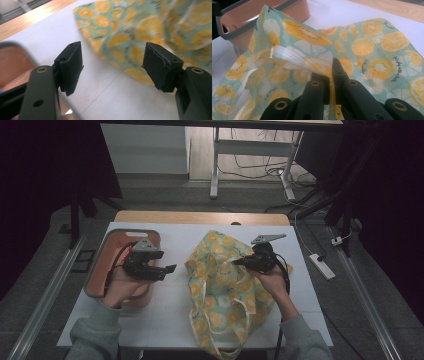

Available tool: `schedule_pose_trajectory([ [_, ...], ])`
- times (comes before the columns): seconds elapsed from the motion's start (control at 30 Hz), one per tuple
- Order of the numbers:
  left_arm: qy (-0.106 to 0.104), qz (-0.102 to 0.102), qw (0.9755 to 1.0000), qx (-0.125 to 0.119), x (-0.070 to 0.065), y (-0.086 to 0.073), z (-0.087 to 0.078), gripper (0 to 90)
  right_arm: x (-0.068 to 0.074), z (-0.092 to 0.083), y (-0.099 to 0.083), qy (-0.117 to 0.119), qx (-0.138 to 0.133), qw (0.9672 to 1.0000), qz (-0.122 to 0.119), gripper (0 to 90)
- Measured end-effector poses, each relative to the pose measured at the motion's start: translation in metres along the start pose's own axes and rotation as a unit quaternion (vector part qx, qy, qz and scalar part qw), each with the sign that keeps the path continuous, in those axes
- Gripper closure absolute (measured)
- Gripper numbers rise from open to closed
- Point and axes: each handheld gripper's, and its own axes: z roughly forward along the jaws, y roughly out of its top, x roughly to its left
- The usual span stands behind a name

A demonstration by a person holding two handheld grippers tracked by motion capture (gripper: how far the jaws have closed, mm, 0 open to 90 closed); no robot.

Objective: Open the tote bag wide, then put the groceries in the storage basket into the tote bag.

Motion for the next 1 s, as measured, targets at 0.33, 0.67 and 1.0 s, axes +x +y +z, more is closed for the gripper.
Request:
schedule_pose_trajectory([
  [0.33,0.040,-0.026,0.9983,0.034,0.028,-0.012,-0.001,30.6,0.004,-0.001,0.000,0.002,-0.001,1.0000,-0.005,89.5],
  [0.67,0.104,-0.061,0.9896,0.079,0.063,-0.027,0.005,28.2,0.004,-0.001,0.000,0.002,0.000,1.0000,-0.005,89.5],
  [1.0,0.145,-0.101,0.9753,0.133,0.092,-0.046,0.012,26.6,0.006,0.004,-0.002,0.005,0.008,0.9999,-0.006,89.5],
])
